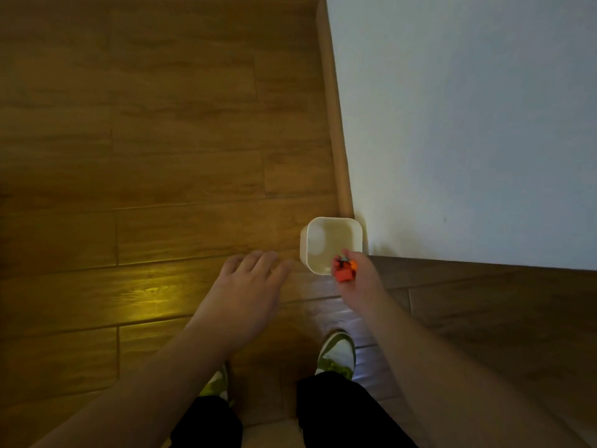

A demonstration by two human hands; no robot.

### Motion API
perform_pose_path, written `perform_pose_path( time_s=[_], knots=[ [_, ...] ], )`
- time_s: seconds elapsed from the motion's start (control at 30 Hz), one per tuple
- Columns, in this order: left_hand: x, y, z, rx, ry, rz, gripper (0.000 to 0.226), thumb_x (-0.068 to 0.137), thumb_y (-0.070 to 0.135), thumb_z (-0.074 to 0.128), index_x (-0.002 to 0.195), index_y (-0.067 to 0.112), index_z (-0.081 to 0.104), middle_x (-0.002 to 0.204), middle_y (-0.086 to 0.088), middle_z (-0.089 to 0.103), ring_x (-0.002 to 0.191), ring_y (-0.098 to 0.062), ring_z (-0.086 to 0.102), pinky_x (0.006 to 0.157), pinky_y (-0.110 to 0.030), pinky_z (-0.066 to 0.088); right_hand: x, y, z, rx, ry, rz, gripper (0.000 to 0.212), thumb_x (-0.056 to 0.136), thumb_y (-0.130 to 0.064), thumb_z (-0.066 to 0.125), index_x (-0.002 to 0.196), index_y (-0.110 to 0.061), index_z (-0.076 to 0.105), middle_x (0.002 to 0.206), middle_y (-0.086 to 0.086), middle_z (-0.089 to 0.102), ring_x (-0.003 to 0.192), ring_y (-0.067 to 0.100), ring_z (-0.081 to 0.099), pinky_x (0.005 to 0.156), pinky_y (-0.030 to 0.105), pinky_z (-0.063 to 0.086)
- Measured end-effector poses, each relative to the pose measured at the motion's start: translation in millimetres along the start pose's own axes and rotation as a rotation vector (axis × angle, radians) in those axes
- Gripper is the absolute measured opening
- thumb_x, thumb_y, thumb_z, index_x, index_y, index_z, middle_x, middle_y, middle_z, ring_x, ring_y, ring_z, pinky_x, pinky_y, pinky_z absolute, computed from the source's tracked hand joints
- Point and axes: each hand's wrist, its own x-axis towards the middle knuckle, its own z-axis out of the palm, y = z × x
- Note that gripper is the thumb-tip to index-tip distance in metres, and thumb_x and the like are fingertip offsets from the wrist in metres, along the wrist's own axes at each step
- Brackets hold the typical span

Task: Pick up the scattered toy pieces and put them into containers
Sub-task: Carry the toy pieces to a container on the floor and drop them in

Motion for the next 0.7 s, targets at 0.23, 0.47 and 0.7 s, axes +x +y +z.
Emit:
perform_pose_path(
  time_s=[0.23, 0.47, 0.7],
  knots=[
    [-10.4, -20.5, 22.2, 0.002, -0.034, -0.039, 0.051, 0.077, 0.027, 0.068, 0.126, 0.023, 0.054, 0.119, -0.007, 0.064, 0.11, -0.029, 0.063, 0.089, -0.05, 0.052, 33.7, 9.2, 8.2, -0.049, 0.048, -0.034, 0.05, 0.094, -0.006, 0.058, 0.139, -0.011, 0.039, 0.137, 0.017, 0.045, 0.091, 0.024, 0.057, 0.049, 0.026, 0.053],
    [-28.9, -26.0, 18.4, -0.049, 0.007, -0.046, 0.054, 0.071, 0.022, 0.075, 0.119, 0.025, 0.05, 0.115, -0.006, 0.065, 0.104, -0.029, 0.065, 0.083, -0.047, 0.054, 20.1, 7.0, 20.5, -0.064, 0.094, -0.056, 0.047, 0.095, -0.003, 0.055, 0.138, -0.007, 0.038, 0.129, 0.016, 0.046, 0.115, 0.03, 0.052, 0.092, 0.037, 0.051],
    [-37.1, -16.1, 7.1, -0.059, -0.011, -0.05, 0.05, 0.075, 0.029, 0.071, 0.121, 0.026, 0.052, 0.116, -0.005, 0.064, 0.108, -0.027, 0.063, 0.088, -0.048, 0.053, 2.8, -5.3, 15.8, -0.197, -0.068, 0.0, 0.054, 0.089, -0.025, 0.063, 0.137, -0.02, 0.04, 0.133, 0.015, 0.046, 0.12, 0.036, 0.05, 0.088, 0.052, 0.053]
  ],
)
